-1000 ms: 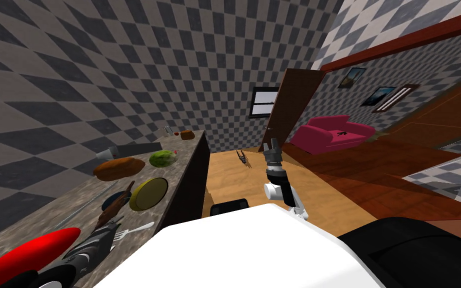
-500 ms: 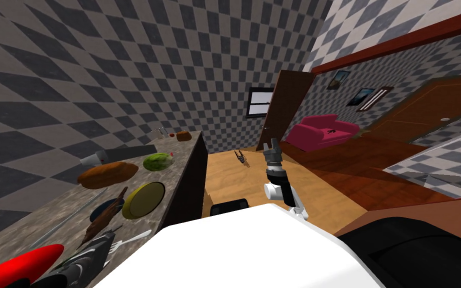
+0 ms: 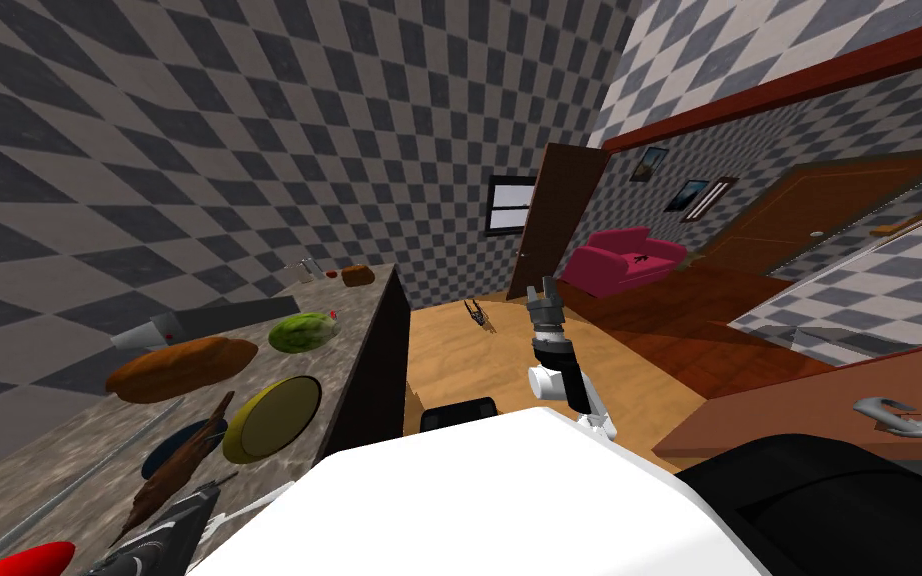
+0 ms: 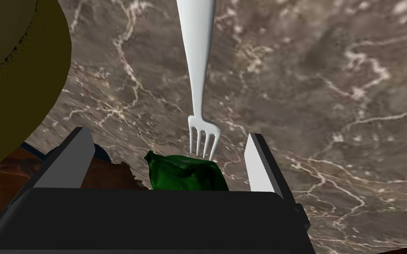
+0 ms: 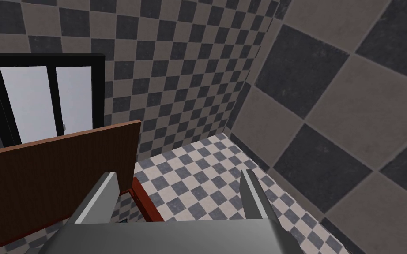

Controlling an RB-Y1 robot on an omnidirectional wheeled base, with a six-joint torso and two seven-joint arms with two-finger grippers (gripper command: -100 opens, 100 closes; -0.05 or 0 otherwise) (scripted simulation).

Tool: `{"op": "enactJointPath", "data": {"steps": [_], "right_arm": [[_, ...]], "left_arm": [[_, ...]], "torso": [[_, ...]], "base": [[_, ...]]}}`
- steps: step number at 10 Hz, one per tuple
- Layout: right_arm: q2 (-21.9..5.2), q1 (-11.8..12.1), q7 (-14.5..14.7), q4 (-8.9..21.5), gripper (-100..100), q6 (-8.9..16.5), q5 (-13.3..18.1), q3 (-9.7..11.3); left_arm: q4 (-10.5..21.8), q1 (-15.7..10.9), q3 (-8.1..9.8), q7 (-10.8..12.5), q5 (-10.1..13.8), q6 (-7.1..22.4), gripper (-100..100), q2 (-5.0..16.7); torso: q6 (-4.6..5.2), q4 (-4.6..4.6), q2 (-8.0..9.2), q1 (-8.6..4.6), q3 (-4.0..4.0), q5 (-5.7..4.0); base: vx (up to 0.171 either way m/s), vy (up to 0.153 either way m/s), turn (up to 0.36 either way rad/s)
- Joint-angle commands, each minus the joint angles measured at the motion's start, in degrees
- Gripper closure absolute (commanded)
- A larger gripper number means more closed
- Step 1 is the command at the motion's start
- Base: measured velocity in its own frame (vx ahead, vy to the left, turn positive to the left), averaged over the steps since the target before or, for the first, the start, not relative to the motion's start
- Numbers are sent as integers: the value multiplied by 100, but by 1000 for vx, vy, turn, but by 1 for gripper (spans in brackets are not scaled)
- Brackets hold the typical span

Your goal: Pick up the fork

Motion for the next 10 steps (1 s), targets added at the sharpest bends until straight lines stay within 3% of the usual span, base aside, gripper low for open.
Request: {"op": "enactJointPath", "data": {"steps": [1, 3, 10], "right_arm": [[0, 0, 0, 0, 0, 0, 0, 0], [0, 0, 0, 0, 0, 0, 0, 0], [0, 1, 0, 0, 0, 0, 0, 0]], "left_arm": [[54, 55, 120, -120, 146, 286, -100, -2], [54, 55, 120, -120, 146, 484, -100, -2], [218, 159, 444, -412, 538, 1649, -100, 72]], "torso": [[0, 0, 0, 0, 0, 0], [-2, 0, -1, 4, 0, 1], [-2, 0, 0, 1, 0, 1]], "base": [[17, 49, -192], [8, 36, -31], [10, 39, -111]]}}
